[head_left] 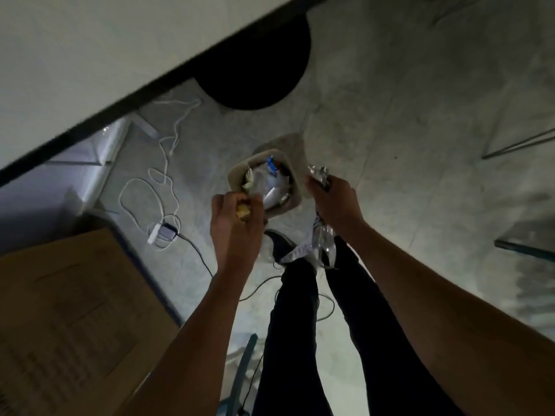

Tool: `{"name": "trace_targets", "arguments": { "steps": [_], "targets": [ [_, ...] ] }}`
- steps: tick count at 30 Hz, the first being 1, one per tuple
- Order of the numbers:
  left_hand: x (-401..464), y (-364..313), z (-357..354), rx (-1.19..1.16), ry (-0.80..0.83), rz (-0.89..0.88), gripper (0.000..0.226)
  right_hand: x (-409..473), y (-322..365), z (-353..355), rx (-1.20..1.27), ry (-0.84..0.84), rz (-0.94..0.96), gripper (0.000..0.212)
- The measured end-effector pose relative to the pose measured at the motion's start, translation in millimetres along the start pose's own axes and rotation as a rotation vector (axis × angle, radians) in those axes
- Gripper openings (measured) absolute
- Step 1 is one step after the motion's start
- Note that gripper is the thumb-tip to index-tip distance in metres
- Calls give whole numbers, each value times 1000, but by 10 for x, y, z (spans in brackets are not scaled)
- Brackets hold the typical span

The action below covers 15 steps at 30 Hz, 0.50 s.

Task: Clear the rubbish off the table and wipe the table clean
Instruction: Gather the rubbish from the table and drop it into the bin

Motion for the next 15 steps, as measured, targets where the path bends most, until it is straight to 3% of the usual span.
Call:
{"name": "trace_targets", "arguments": {
  "steps": [15],
  "targets": [
    [895,1100,-1147,35,-54,-141,23,1550,-433,-979,-2,-175,251,33]
  ]
}}
Point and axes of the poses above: each hand's wrist, its own x-axis towards the middle knuckle, its own z-axis out of the back of the hand, y = z × x, the point moved 2 cm from there along x, towards the middle knuckle, and after that the axes turned 11 degrees about y, right-handed, at the moved point
